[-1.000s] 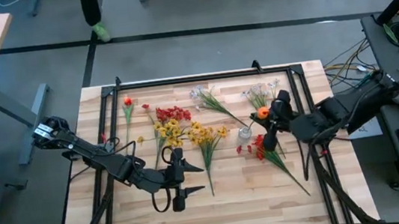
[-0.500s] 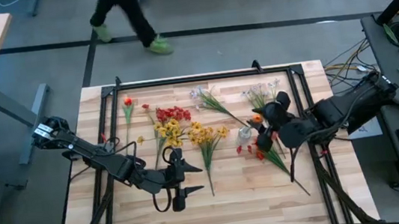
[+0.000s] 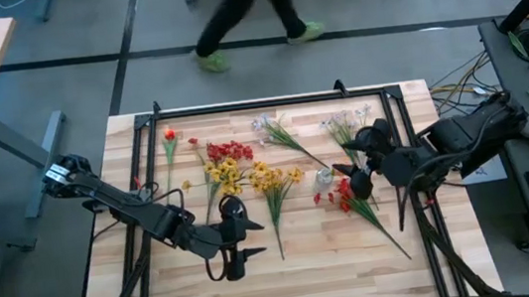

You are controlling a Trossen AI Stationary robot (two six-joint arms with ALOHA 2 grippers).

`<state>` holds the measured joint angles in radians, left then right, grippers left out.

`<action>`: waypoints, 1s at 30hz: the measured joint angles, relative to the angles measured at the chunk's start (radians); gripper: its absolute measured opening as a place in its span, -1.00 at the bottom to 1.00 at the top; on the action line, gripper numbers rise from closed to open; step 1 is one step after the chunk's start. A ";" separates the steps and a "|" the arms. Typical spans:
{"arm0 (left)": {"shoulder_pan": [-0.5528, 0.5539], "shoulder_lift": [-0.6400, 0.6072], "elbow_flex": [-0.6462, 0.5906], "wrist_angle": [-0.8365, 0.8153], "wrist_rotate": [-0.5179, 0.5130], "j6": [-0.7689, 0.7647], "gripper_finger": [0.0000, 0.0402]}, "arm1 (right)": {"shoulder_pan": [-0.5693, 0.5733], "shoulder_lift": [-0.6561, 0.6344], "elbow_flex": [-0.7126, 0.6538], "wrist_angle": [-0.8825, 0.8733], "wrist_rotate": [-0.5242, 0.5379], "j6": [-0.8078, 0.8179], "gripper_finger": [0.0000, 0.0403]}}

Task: Sort flowers into vase by color
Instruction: Put the right red flower into the right transparent vase

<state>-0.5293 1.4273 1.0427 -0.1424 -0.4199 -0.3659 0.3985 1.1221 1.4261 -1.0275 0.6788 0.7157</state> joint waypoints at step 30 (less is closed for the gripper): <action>-0.245 -0.155 0.154 -0.272 -0.273 0.154 0.16 | 0.147 0.004 -0.091 -0.517 -0.335 0.646 0.25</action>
<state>-0.7746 1.2719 1.1967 -0.4141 -0.6925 -0.2118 0.5459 1.1259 1.3346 -1.5441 0.3435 1.3620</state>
